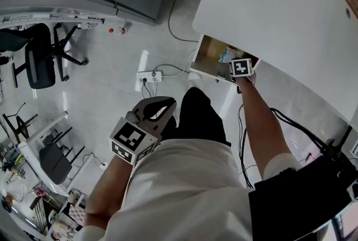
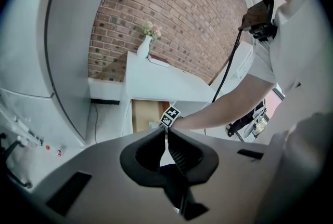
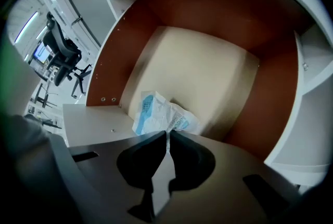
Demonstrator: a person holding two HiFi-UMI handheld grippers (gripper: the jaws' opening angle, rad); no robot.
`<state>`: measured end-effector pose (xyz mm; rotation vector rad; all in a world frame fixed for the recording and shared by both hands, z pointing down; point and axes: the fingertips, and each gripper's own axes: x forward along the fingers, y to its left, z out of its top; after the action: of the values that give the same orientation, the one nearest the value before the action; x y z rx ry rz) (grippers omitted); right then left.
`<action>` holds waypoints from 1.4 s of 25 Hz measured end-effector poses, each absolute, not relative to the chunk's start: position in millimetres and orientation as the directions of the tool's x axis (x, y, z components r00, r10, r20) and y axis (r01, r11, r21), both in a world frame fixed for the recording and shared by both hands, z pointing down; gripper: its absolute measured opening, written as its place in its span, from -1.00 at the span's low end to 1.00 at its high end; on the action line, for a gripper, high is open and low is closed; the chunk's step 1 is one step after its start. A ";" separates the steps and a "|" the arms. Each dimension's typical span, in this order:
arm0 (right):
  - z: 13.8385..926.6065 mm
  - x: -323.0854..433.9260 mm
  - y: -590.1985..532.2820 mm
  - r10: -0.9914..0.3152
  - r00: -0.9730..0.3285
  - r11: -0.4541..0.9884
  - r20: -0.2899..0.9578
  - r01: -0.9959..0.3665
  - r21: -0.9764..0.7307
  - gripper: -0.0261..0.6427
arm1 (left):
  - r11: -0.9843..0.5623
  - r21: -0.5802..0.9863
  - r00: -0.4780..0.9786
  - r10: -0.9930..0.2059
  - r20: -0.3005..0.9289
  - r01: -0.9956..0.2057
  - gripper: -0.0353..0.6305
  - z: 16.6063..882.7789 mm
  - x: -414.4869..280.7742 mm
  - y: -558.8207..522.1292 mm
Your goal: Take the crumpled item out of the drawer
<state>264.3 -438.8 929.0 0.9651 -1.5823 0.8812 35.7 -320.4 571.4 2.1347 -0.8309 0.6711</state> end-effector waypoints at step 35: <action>641.9 177.9 -236.9 -0.400 -0.265 0.379 0.877 -0.920 -0.105 -0.81 | -0.674 0.397 0.764 -0.415 0.493 -0.623 -0.81 425.1 -60.2 -133.3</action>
<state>177.9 -236.9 641.9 1.1478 -1.8371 0.8175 -60.2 -133.3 425.1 2.4015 -0.7759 0.4941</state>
